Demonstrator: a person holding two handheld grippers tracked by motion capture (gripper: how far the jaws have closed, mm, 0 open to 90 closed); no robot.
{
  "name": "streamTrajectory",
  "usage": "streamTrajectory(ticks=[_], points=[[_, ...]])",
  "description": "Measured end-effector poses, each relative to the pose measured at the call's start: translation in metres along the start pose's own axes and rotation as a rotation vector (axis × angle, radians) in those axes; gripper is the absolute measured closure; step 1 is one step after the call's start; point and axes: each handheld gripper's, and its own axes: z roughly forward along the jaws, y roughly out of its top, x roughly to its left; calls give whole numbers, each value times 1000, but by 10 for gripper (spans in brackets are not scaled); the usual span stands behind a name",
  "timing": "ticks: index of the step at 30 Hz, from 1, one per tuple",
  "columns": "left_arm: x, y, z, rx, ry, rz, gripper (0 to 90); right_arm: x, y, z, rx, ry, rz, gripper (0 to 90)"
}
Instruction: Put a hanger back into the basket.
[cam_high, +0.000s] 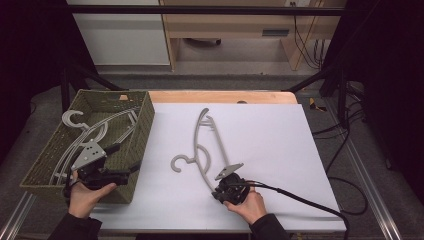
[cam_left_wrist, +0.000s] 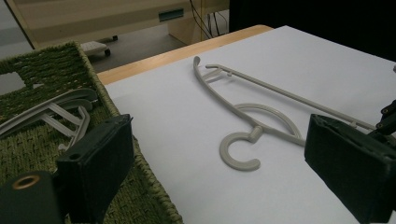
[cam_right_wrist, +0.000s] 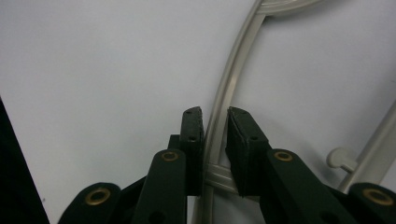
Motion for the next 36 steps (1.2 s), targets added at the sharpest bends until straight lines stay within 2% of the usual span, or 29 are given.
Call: streamTrajectory(ticks=[3,4,8,11,13,20,21,24,26,27,29,31,32,34,36], points=[[-1,0,0,2,-2,0,81,-5,-3,-6,25,-16,0,786],[-1,0,0,1,-1,1,81,-7,-5,-8,32,-18,14,794],[-1,0,0,1,-4,5,82,-24,-14,-20,56,-55,39,822],[-2,0,0,3,-6,7,82,-34,-21,-27,65,-37,36,821],[-3,0,0,5,-7,7,83,-37,-23,-29,68,-52,12,816],[-5,1,1,6,-11,11,83,-37,-25,-28,60,-59,26,765],[-5,1,1,7,-10,12,83,-36,-25,-27,56,-55,40,757],[-6,1,2,8,-9,15,83,-34,-25,-26,56,-68,33,763],[-6,1,2,11,-10,17,83,-32,-25,-25,57,-95,28,774],[-7,1,3,12,-12,18,83,-31,-25,-25,59,-101,8,779],[-8,1,4,15,-14,24,84,-30,-25,-25,58,-104,12,803],[-8,1,4,18,-14,26,84,-32,-25,-25,57,-96,11,820],[-8,1,4,19,-15,27,84,-33,-24,-25,65,-83,-7,822],[-8,1,4,18,-13,28,84,-35,-23,-25,68,-66,14,825],[-8,1,4,17,-13,29,84,-37,-22,-26,73,-51,9,826]])
